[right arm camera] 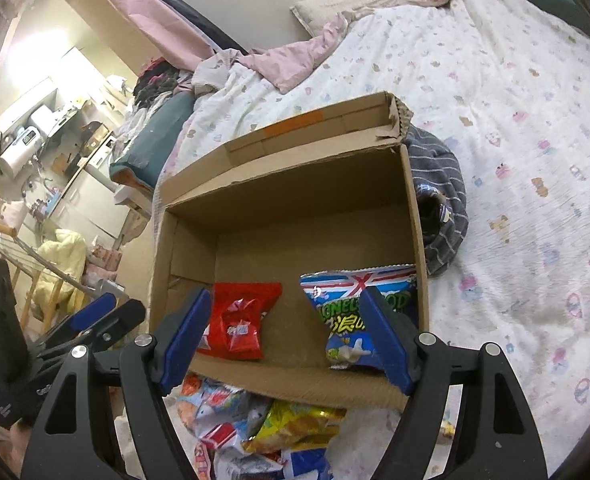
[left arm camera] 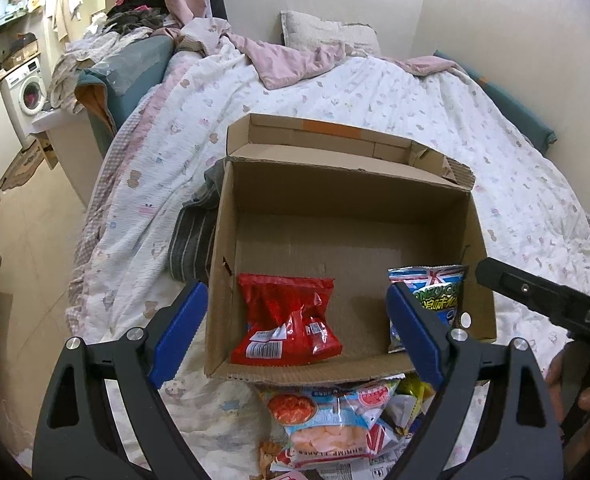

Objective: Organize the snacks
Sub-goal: 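Withdraw both tools from the box back toward the snack pile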

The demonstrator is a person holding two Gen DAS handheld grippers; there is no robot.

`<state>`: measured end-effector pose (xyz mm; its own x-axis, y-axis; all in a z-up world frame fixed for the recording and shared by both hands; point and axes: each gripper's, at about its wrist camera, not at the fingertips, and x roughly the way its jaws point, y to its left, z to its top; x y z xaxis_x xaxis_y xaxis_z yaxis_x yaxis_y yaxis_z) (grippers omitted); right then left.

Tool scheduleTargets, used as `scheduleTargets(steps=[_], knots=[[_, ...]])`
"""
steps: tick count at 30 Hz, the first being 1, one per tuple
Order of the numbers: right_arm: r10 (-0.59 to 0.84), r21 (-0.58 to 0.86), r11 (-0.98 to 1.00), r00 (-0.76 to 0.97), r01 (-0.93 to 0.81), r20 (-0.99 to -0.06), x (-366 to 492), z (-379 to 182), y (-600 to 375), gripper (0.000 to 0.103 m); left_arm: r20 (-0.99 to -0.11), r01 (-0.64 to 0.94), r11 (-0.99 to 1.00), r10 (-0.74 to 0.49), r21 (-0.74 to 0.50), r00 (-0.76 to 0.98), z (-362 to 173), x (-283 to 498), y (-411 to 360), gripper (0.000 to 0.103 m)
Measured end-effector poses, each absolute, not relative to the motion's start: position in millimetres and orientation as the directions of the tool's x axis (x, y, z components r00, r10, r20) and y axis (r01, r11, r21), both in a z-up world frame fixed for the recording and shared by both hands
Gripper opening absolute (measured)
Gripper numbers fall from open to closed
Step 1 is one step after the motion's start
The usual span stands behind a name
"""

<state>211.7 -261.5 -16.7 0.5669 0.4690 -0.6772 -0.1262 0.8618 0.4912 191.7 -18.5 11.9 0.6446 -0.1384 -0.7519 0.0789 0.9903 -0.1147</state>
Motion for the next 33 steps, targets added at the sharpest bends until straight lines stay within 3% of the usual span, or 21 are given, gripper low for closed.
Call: scheduleTargets(steps=[10,16,20,33], knots=[[0.449,0.438,0.882,0.593,-0.175,-0.668,177,2,-254,0.079,-0.688,0.088,0.989,-0.147,-0.121,0.711,32,161,-16,0.089],[0.448,0.450,0.879,0.603,-0.159,-0.661,157,2,-261,0.079,-0.674,0.043,0.983,-0.154,-0.178,0.722,36,139,-3,0.103],[0.426,0.455,0.881,0.632,-0.127,-0.648,143,4,-272,0.094,-0.671,0.053,0.986,-0.145,-0.156,0.727,39,128,-3,0.103],[0.430,0.471,0.877,0.585,-0.091,-0.687,104,-14,-287,0.098,-0.787,-0.067,0.982,-0.100,-0.176,0.609,5,98,21,0.103]])
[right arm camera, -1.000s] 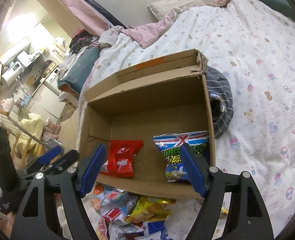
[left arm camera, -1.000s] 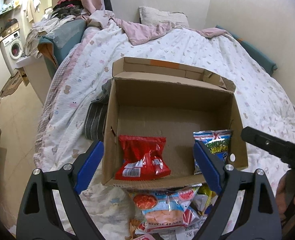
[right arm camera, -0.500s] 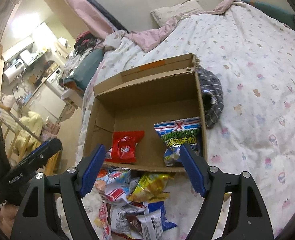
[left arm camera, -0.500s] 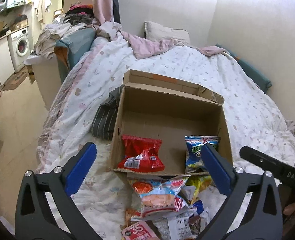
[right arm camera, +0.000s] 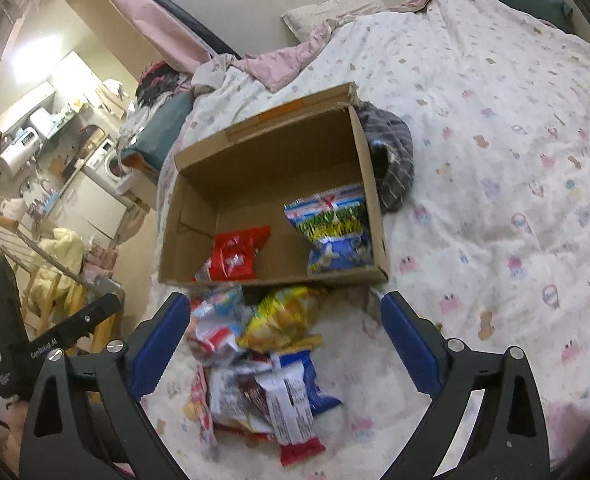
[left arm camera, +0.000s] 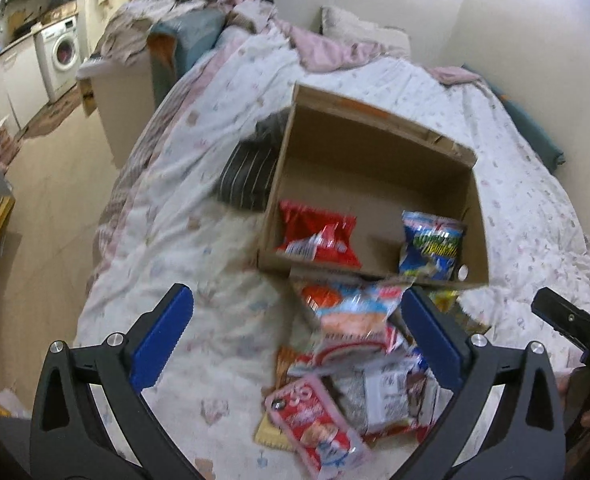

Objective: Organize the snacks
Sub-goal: 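Withdraw both tools from the box back toward the snack pile, then grasp the pink crab-stick pack with the left tool while the right tool grasps a white wafer bar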

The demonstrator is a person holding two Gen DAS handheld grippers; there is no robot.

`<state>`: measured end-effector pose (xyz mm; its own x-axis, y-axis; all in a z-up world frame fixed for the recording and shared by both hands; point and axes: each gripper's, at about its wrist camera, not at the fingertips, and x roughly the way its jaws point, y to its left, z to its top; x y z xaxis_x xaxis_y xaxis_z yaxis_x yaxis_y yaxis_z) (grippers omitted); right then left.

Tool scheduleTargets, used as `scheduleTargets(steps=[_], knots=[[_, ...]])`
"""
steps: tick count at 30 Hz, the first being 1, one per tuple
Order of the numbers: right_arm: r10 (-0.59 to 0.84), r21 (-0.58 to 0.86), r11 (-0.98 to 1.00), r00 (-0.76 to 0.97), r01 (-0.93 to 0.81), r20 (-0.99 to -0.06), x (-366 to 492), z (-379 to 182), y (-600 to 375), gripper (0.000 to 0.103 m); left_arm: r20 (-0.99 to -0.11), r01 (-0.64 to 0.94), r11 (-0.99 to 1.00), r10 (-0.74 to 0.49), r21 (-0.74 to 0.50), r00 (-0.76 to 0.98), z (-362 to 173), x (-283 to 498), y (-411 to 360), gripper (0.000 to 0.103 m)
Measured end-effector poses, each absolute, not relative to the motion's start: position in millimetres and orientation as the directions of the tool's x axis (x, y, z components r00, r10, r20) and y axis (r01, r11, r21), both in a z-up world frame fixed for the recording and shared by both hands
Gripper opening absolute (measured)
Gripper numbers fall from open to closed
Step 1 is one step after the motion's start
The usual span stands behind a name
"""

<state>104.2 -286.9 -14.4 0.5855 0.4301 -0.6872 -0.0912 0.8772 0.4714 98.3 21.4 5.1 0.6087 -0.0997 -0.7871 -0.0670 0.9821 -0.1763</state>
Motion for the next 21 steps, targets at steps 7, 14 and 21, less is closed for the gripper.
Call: scheduleTargets(steps=[7,14,21], knots=[[0.428,0.460,0.884,0.530,-0.080,-0.732,98,-35,-282,0.098,-0.879,-0.116,0.974,-0.120,-0.194,0.461,-38,85,29,0.103],[0.420,0.453,0.890,0.490,-0.057,-0.764,101,-51,-277,0.098,-0.939,-0.186,0.935,-0.258,-0.302,0.229,-98,74,31,0.091],[0.424,0.453,0.889,0.477,-0.060,-0.769,104,-54,-269,0.098,-0.933,-0.194,0.916,-0.325,-0.352,0.156,-115,72,14,0.064]])
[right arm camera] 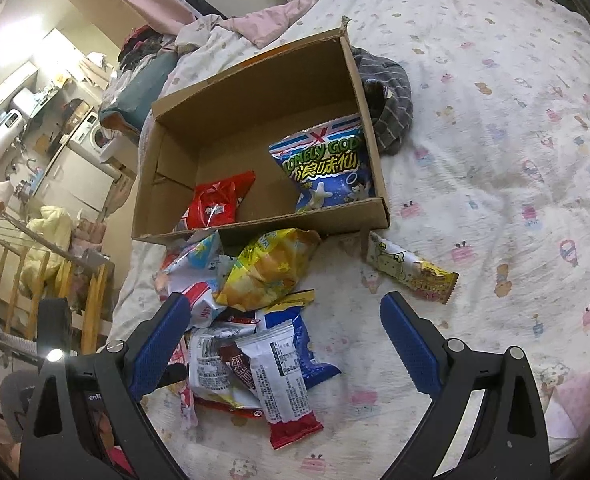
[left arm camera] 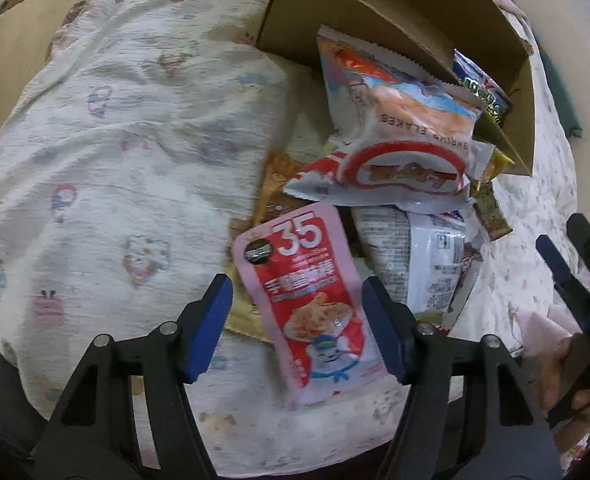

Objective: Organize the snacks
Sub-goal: 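Grasp the pink crab-stick pack with the left tool while the right tool grasps a white wafer bar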

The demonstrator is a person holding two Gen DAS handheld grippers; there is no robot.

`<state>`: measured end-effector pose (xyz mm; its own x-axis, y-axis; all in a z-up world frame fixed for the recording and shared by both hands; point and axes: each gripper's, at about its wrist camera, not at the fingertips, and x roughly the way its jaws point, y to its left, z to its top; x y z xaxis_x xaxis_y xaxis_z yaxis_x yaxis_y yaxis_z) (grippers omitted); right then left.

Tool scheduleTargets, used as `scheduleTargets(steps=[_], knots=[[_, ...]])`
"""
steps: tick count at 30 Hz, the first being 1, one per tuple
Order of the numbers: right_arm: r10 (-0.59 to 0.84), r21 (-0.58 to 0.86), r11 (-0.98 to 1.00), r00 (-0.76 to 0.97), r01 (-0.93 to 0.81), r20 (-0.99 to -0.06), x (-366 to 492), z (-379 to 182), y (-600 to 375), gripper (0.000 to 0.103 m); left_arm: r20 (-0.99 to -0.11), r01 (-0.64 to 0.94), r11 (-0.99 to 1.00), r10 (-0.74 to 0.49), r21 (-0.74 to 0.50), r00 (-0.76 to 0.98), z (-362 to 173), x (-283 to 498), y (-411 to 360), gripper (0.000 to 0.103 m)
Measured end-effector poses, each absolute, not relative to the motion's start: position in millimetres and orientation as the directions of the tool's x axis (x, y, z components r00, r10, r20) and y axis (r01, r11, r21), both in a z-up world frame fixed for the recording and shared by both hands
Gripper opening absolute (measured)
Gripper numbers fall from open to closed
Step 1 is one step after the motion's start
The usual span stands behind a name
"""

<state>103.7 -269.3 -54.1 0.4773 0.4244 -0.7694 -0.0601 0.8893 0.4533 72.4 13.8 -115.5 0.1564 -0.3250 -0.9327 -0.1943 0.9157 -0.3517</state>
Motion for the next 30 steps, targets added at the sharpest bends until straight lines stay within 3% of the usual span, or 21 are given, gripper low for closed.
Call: scheduleTargets(steps=[9,12,17,25,30], knots=[[0.422,0.452,0.890,0.478,-0.058,-0.770,101,-55,-271,0.098,-0.953,-0.221,0.928,-0.287,-0.302,0.097,-130,83,-2,0.064],[0.420,0.451,0.891,0.479,-0.054,-0.771,100,-56,-273,0.098,-0.959,-0.198,0.939,-0.266,-0.281,0.099,-127,84,-5,0.056],[0.433,0.466,0.884,0.466,-0.049,-0.772,98,-57,-280,0.098,-0.968,-0.135,0.961,-0.228,-0.241,0.104,-115,80,-11,0.054],[0.516,0.535,0.844,0.241,0.016,-0.822,98,-101,-271,0.097,-0.972,-0.082,0.984,-0.137,-0.155,0.193,-83,76,4,0.053],[0.469,0.468,0.883,0.134,-0.043,-0.873,100,-122,-245,0.076,-0.970,-0.076,0.987,-0.122,-0.141,0.211,-83,74,6,0.054]])
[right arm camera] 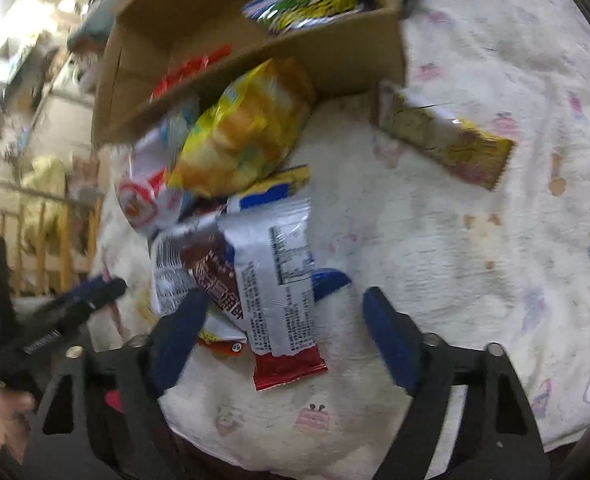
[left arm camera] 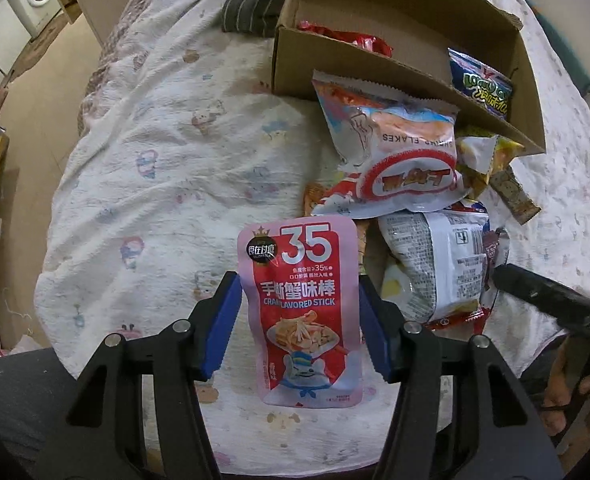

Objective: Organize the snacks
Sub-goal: 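Grasp the pink crab-stick pack with the left tool while the right tool grasps a white wafer bar, then place the pink pack in the box with the left tool while the right tool places the wafer bar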

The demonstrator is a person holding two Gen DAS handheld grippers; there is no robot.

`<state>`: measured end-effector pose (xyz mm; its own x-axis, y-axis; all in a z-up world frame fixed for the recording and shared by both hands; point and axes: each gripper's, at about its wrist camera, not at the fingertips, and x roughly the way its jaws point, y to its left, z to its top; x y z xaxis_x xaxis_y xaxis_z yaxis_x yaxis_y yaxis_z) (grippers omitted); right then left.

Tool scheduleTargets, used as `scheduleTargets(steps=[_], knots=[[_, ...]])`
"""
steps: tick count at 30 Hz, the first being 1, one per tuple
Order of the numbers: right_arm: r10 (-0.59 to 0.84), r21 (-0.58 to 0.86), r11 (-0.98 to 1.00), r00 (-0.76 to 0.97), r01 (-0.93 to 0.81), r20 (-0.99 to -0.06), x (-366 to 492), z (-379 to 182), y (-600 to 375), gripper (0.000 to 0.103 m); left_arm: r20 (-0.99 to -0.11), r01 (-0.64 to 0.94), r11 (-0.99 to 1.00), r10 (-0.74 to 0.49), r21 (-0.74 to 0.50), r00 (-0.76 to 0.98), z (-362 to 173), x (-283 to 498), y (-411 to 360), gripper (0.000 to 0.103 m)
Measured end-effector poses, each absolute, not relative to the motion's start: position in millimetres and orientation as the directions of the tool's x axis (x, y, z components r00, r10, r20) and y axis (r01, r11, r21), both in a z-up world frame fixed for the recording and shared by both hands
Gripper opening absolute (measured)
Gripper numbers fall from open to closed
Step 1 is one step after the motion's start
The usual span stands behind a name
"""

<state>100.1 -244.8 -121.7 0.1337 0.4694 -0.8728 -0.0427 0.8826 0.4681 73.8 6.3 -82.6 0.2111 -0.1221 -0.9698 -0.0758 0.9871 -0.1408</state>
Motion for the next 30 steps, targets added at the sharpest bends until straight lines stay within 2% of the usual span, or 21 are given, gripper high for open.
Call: scheduleTargets(steps=[5,9,12,19,24,30], knots=[[0.467,0.462,0.884,0.119,-0.069,-0.876,98,-123,-238,0.063,-0.968,-0.087,0.983,-0.140,-0.161,0.207,-81,75,7,0.054],[0.462,0.454,0.887,0.142,-0.086,-0.875,97,-114,-241,0.035,-0.969,-0.101,0.981,-0.142,-0.165,0.203,-81,72,9,0.054],[0.429,0.410,0.903,0.199,-0.130,-0.881,95,-98,-244,0.035,-0.969,-0.104,0.979,-0.150,-0.173,0.197,-82,74,10,0.054],[0.465,0.452,0.885,0.253,-0.111,-0.849,88,-84,-264,0.035,-0.970,-0.108,0.983,-0.124,-0.148,0.208,-84,76,9,0.054],[0.509,0.500,0.857,0.345,-0.124,-0.789,88,-62,-272,0.035,-0.964,-0.103,0.989,-0.077,-0.106,0.256,-73,73,7,0.054],[0.533,0.517,0.842,0.384,-0.154,-0.754,91,-48,-266,0.035,-0.953,-0.100,0.987,-0.091,-0.125,0.290,-50,80,7,0.054]])
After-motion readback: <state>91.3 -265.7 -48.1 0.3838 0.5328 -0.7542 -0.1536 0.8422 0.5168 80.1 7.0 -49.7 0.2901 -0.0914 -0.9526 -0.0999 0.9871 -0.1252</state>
